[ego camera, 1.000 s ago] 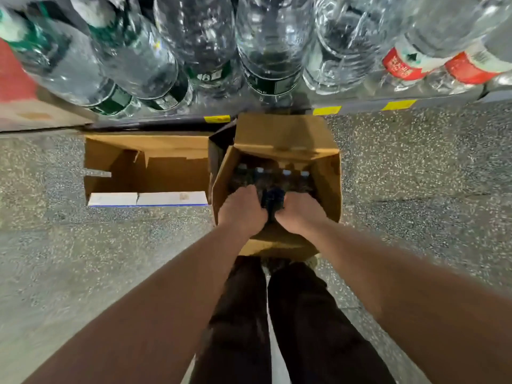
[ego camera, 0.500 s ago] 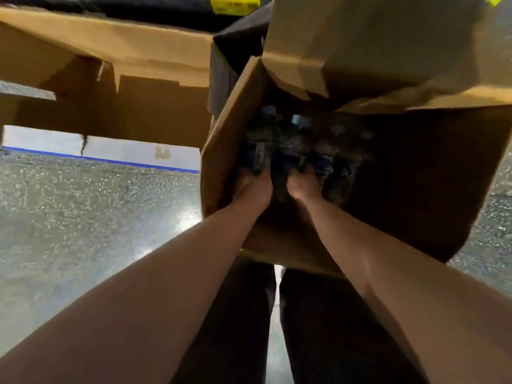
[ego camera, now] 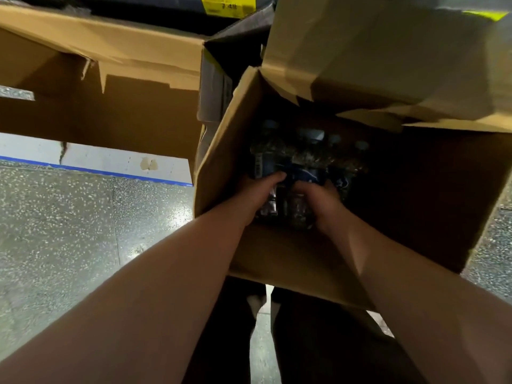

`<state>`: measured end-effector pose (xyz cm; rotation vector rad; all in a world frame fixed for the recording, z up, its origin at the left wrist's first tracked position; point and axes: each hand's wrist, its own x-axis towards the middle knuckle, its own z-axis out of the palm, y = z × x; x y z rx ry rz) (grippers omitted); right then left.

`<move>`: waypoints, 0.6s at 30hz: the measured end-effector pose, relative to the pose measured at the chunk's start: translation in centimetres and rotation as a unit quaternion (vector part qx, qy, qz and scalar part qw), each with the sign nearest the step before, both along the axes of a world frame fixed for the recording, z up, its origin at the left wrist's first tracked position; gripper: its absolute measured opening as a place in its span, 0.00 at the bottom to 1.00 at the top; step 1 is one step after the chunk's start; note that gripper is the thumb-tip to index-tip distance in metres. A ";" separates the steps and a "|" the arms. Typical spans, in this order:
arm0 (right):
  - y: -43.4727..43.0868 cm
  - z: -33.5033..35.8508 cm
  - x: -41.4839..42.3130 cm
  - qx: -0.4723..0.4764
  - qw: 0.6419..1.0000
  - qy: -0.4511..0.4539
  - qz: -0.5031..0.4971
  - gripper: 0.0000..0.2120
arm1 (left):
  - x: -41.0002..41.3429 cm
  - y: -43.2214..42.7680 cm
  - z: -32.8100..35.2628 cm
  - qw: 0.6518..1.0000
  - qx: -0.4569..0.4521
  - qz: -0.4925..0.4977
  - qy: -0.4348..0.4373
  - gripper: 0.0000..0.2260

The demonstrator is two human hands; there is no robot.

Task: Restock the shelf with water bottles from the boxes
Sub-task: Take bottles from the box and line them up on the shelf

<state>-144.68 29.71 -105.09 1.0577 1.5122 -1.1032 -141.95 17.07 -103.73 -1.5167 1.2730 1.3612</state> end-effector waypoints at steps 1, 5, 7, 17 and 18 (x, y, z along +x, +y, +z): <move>0.4 0.7 -0.2 -0.008 1.000 -0.007 -0.005 0.32 | 0.1 0.2 0.7 1.000 0.007 0.008 0.008 0.37; 1.7 4.7 -1.1 -0.053 0.999 0.011 -0.002 0.28 | 0.4 0.7 4.3 0.999 0.019 0.015 0.032 0.29; 2.4 6.9 -1.8 -0.063 0.997 0.020 0.029 0.31 | 0.1 0.9 6.8 0.999 0.033 -0.002 0.038 0.35; 4.0 19.1 -3.5 -0.146 0.989 0.023 0.000 0.41 | -1.3 2.0 19.7 0.984 0.075 0.080 0.139 0.23; 3.9 20.2 -3.4 -0.147 0.988 0.035 -0.002 0.40 | -1.2 2.1 20.7 0.981 0.072 0.094 0.155 0.27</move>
